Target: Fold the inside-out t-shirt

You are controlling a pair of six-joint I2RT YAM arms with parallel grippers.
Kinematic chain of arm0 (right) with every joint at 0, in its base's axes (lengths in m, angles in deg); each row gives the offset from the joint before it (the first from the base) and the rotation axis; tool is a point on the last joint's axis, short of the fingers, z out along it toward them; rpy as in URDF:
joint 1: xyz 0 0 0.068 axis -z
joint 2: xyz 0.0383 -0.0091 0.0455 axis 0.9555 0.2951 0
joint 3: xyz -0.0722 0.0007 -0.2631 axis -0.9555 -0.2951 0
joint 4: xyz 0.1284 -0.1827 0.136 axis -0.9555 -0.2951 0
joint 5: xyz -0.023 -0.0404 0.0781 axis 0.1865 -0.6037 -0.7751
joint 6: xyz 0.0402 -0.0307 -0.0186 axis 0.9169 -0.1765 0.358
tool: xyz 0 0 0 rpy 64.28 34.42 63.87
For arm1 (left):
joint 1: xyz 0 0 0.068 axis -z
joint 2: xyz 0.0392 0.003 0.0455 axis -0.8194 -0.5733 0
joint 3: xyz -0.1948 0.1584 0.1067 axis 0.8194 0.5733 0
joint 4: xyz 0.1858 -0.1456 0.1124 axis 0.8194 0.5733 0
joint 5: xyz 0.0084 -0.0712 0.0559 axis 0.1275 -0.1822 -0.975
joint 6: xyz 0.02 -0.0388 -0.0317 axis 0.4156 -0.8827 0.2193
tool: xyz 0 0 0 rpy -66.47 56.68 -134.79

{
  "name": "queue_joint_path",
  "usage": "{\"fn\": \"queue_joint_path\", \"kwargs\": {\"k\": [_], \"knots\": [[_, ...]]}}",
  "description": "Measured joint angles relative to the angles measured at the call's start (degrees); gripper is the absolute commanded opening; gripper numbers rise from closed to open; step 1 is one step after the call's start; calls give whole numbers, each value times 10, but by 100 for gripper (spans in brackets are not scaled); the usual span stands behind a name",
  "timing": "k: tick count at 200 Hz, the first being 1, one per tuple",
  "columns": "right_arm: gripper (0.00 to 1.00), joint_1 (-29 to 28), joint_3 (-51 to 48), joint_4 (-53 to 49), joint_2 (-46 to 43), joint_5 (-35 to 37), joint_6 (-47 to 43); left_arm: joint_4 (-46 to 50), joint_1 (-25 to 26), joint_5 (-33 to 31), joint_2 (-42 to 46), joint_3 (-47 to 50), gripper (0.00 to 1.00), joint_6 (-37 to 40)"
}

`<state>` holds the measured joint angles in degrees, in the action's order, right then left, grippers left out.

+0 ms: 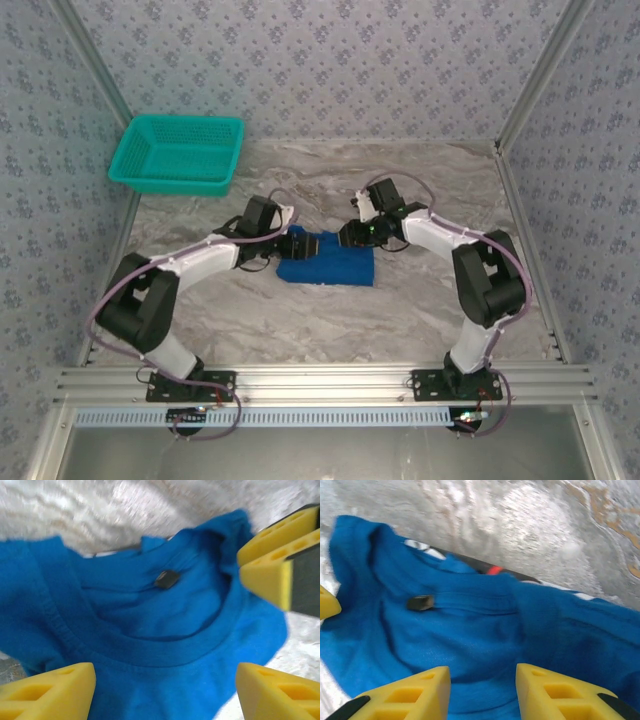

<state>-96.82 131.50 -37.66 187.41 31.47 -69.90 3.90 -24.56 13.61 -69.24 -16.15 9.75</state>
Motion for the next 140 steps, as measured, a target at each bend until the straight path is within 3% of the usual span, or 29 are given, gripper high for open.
{"fn": "queue_joint_path", "kwargs": {"k": [36,68,94,115,140], "knots": [[38,45,3,17,63,-29,17,-39,-21,2,-62,23,76,-1],[39,61,29,1,67,-42,14,-47,-24,7,-52,24,80,-1],[44,60,27,-18,19,-31,-2,-29,-23,-4,-3,24,82,-2],[47,30,21,-30,-38,-13,-14,-17,-24,-19,50,24,82,-2],[52,-56,21,-30,-61,7,-14,17,-34,-54,101,23,83,-7]]}}
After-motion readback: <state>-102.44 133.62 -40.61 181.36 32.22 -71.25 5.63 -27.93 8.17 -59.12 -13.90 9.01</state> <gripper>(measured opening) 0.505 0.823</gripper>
